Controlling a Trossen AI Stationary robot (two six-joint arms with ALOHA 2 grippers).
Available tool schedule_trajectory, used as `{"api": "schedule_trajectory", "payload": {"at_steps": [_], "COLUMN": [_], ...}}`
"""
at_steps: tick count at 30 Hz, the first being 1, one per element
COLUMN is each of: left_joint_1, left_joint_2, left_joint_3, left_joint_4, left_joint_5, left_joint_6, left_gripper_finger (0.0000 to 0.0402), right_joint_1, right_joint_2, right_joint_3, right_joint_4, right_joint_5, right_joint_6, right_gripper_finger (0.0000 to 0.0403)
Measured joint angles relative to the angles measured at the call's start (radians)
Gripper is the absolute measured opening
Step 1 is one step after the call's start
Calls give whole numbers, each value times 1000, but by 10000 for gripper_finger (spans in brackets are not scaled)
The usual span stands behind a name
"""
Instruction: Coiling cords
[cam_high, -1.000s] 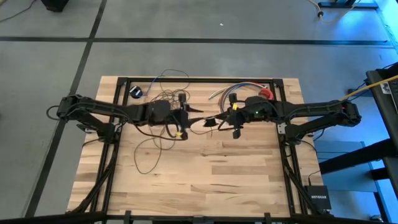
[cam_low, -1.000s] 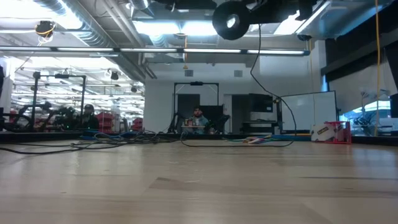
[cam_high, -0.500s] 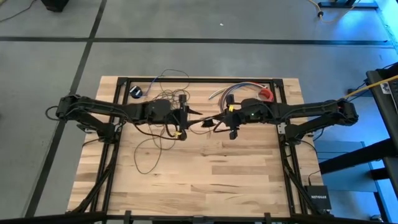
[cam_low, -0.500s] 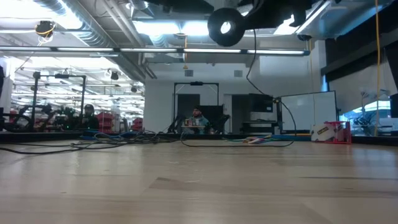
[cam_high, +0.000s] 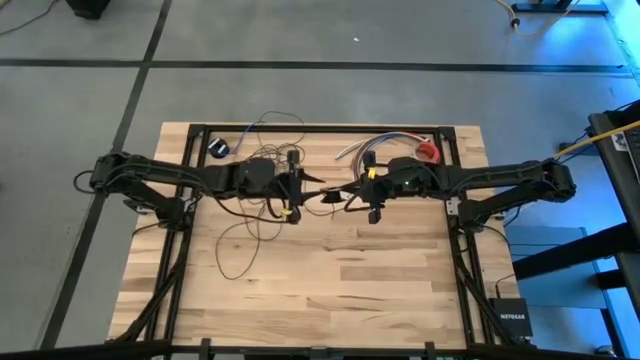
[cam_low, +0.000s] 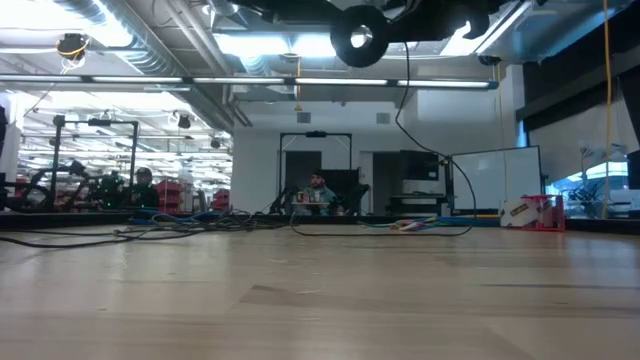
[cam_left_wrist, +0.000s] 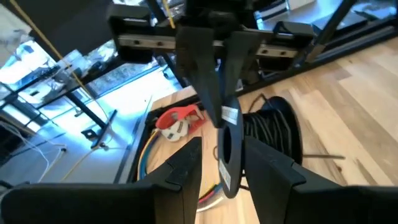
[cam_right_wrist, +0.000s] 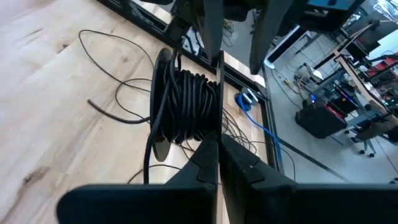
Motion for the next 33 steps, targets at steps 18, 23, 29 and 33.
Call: {"api": "schedule_trajectory", "payload": {"at_steps": [18,23,29,33], "left_joint_1": [3,3,6,6], "left_joint_2": [3,2,2,4], "left_joint_3": [0,0,0,0], "left_joint_4": [-9,5,5,4], "left_joint_5": [21,17,13,7], "left_joint_6": [58,58,60,55], "left_gripper_finger": [10,4,3,3], "right_joint_1": [0,0,4,35], "right_joint_2": [66,69,22,-19], "right_joint_3": [0,27,132,275], "right_joint_4": [106,83,-116,-363], "right_joint_5": [-1,33,46,231], "right_joint_6": [7,28,53,72], "right_gripper_finger": [10,27,110,146]}}
